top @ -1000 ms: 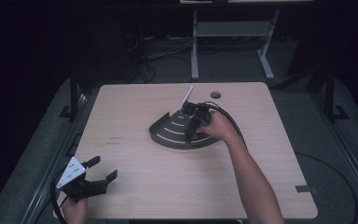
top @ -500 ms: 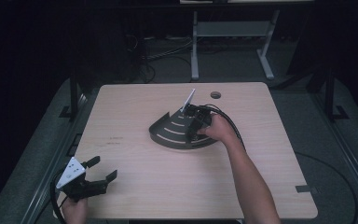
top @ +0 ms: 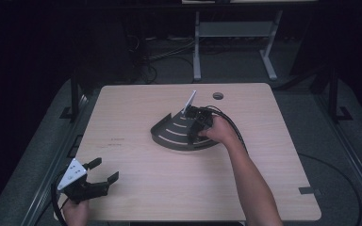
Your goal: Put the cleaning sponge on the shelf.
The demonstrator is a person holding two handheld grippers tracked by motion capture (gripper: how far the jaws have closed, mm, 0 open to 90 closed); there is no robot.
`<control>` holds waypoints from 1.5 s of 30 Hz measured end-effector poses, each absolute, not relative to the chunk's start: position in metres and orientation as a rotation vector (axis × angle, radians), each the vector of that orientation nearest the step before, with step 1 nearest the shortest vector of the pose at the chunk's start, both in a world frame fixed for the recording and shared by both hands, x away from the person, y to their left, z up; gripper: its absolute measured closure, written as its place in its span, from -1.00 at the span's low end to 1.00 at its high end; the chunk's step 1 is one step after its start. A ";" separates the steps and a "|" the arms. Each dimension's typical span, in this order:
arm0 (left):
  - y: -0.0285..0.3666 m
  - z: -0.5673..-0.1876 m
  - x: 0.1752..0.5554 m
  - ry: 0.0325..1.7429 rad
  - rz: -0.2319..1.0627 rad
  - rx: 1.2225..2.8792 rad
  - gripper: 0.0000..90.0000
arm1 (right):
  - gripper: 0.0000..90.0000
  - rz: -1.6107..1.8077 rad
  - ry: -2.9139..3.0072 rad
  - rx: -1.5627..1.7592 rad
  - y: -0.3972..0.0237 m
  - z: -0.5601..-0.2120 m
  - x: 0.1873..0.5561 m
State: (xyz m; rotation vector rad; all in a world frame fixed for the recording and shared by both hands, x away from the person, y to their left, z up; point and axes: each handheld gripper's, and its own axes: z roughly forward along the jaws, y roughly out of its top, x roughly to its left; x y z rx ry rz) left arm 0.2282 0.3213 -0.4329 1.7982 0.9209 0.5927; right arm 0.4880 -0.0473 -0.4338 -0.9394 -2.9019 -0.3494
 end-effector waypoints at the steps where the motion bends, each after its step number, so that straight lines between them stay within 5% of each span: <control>1: 0.321 -0.433 0.228 0.922 0.592 1.798 -0.70 | -0.30 -0.350 -2.899 -0.940 -0.048 -0.434 0.488; 45: 0.321 -0.432 0.228 0.926 0.595 1.796 -0.70 | -0.51 -0.476 -2.906 -1.007 -0.071 -0.402 0.483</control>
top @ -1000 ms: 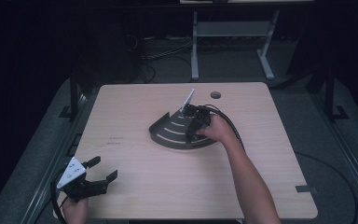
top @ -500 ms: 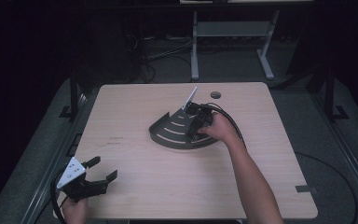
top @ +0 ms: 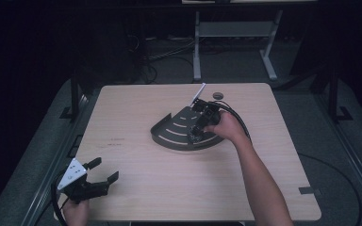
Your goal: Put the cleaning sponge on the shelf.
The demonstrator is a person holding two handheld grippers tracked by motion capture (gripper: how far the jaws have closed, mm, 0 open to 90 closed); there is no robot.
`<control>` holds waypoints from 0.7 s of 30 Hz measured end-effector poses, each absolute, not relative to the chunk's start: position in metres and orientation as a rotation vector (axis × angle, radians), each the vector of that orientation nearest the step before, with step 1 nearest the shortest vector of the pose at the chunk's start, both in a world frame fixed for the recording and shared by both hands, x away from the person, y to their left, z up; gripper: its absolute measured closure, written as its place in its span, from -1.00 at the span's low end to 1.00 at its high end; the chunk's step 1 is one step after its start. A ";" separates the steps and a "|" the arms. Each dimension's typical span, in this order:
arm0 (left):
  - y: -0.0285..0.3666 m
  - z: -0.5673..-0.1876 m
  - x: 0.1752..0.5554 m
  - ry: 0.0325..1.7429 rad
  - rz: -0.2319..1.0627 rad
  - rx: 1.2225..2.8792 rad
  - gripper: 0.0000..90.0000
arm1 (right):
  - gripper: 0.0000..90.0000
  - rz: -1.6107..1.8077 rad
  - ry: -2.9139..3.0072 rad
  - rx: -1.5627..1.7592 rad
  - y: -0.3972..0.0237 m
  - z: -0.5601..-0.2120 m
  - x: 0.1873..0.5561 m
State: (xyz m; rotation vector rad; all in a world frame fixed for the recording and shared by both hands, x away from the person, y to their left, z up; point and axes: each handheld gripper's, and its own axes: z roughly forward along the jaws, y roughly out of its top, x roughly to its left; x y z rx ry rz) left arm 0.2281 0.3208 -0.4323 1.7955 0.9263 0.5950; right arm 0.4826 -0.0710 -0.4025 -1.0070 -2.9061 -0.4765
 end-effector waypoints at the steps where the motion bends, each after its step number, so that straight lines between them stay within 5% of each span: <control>1: 0.321 -0.432 0.228 0.926 0.596 1.797 -0.70 | -0.51 -0.484 -2.905 -1.007 -0.072 -0.401 0.482; 21: 0.316 -0.433 0.230 0.911 0.584 1.815 -0.70 | -0.54 -0.504 -2.891 -0.999 -0.085 -0.392 0.467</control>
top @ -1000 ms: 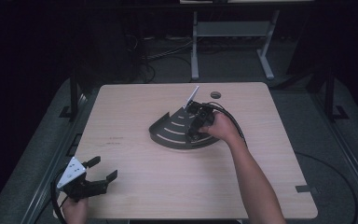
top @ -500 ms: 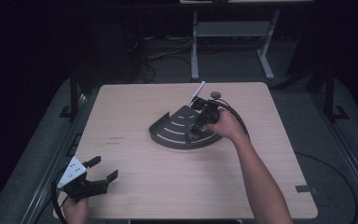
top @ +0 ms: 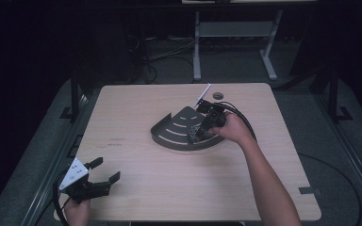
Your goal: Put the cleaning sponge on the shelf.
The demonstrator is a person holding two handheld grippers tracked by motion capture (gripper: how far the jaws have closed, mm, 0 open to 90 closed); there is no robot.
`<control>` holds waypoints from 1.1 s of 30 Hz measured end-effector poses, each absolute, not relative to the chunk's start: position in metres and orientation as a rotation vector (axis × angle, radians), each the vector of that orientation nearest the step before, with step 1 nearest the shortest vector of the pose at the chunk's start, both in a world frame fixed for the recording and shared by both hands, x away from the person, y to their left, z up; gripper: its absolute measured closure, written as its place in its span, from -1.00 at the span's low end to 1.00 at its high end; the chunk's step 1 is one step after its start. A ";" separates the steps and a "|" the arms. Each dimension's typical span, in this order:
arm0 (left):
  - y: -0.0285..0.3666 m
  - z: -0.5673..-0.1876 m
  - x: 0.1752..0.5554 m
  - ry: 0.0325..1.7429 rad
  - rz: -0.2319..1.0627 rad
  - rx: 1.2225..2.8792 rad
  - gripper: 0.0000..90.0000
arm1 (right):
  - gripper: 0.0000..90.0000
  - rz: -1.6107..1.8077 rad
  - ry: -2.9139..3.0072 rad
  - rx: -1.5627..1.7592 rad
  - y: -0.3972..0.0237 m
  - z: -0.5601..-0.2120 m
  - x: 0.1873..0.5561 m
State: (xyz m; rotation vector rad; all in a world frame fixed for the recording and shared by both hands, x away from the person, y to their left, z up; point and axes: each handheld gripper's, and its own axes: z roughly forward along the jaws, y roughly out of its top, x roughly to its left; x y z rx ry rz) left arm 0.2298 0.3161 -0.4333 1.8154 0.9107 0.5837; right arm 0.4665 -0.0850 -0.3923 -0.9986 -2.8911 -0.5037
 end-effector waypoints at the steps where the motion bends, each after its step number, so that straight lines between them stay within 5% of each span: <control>1: 0.316 -0.433 0.230 0.916 0.586 1.818 -0.70 | -0.54 -0.510 -2.889 -1.002 -0.086 -0.391 0.466; 33: 0.317 -0.433 0.228 0.913 0.589 1.815 -0.70 | -0.56 -0.606 -2.893 -0.980 -0.113 -0.373 0.430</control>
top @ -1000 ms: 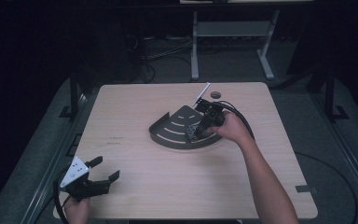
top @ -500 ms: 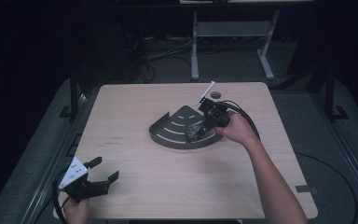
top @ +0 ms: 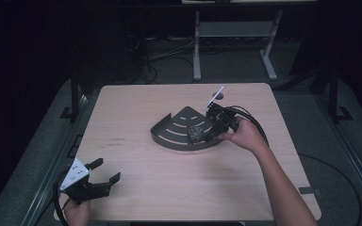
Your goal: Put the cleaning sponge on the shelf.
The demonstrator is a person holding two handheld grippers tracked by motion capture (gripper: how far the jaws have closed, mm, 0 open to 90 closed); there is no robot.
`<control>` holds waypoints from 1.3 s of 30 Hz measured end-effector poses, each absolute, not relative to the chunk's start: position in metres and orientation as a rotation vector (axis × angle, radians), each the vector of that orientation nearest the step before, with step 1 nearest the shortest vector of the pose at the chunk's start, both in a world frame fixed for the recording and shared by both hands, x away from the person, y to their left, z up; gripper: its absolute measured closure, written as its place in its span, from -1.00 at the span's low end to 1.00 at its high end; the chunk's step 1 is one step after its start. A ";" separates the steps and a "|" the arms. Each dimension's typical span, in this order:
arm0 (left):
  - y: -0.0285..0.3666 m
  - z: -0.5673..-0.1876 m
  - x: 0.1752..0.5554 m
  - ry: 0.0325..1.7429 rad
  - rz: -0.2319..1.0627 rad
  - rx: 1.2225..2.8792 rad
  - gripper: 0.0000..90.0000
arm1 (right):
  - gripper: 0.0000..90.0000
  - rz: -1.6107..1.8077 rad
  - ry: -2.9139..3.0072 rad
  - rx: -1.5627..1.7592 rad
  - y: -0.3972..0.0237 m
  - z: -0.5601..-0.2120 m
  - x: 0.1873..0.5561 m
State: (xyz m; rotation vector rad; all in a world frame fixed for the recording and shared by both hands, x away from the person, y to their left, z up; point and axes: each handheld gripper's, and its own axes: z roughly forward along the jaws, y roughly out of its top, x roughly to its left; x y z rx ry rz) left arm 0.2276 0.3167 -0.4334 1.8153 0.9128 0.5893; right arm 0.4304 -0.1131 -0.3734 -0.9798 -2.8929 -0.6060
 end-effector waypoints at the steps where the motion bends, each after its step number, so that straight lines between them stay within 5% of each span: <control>1: 0.317 -0.433 0.227 0.912 0.590 1.816 -0.70 | -0.56 -0.608 -2.891 -0.979 -0.114 -0.374 0.430; 39: 0.316 -0.433 0.227 0.911 0.599 1.824 -0.70 | -0.57 -0.639 -2.875 -0.962 -0.146 -0.403 0.388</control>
